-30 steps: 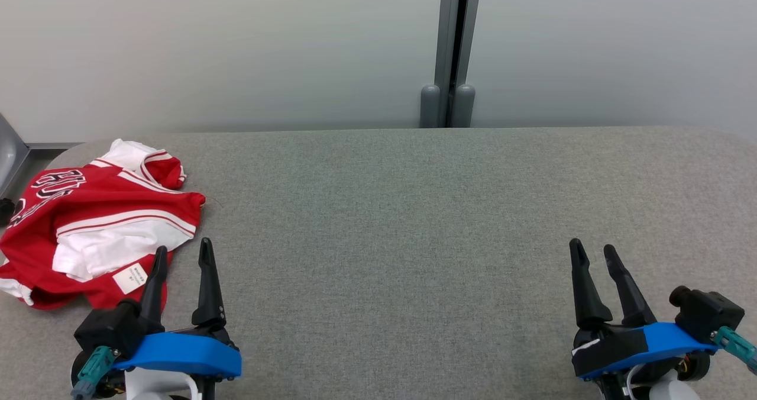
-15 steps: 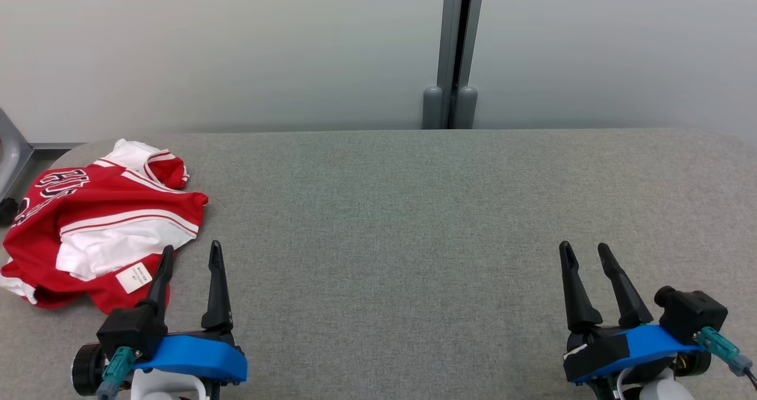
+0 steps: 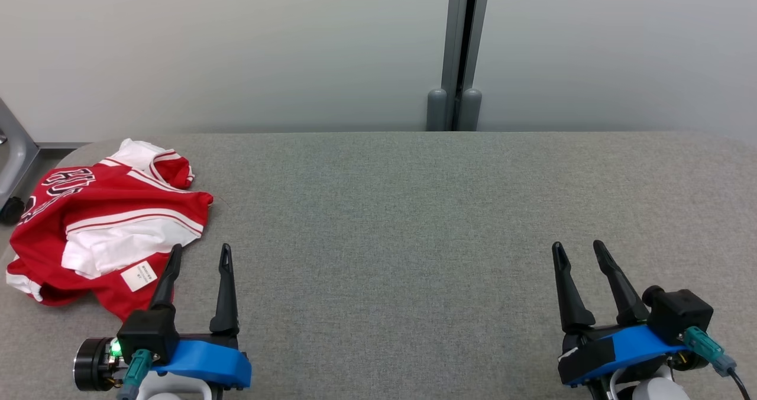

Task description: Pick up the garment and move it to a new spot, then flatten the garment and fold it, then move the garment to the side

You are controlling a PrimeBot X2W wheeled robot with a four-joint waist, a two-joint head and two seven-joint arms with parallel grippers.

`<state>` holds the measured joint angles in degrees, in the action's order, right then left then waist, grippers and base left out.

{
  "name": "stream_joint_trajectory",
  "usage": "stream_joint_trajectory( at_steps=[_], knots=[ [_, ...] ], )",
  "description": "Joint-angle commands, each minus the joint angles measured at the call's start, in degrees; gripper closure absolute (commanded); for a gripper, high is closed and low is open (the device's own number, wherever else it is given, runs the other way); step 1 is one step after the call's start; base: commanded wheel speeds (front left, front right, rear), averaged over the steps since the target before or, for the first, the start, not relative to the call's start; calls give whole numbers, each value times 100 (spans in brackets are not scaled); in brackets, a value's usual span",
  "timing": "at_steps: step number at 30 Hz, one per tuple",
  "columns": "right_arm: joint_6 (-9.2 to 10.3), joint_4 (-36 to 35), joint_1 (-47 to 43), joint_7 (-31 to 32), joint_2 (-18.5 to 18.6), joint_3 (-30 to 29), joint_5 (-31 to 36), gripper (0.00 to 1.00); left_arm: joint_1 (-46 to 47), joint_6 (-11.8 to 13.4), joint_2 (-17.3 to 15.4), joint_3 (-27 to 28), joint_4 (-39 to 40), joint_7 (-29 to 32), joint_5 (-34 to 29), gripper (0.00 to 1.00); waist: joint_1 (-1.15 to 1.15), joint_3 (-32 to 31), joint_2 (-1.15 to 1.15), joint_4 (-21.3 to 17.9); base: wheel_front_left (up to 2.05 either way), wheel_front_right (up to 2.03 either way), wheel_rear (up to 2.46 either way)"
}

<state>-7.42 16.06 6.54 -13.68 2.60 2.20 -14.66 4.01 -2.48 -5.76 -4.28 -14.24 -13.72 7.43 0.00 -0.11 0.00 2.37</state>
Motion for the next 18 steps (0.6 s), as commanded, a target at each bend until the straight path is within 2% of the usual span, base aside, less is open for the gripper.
stream_joint_trajectory(
  at_steps=[1, 13, 18],
  knots=[
    [-11, 15, 65, -49, 44, 16, 122, 0, 89, 37, -41, -9, -3, -44, -119, 0, 0, -2, 0, 1, 0, 0, 0],
    [-8, 143, 31, -166, 46, -64, 626, 0, 51, 87, -68, -73, -94, -161, -566, 0, 0, -63, 0, 39, 0, 0, 0],
    [-7, 254, -13, -162, 46, -172, 654, 0, 23, 85, -57, -71, -137, -156, -509, 0, 0, -91, 0, 60, 0, 0, 0]
  ],
)
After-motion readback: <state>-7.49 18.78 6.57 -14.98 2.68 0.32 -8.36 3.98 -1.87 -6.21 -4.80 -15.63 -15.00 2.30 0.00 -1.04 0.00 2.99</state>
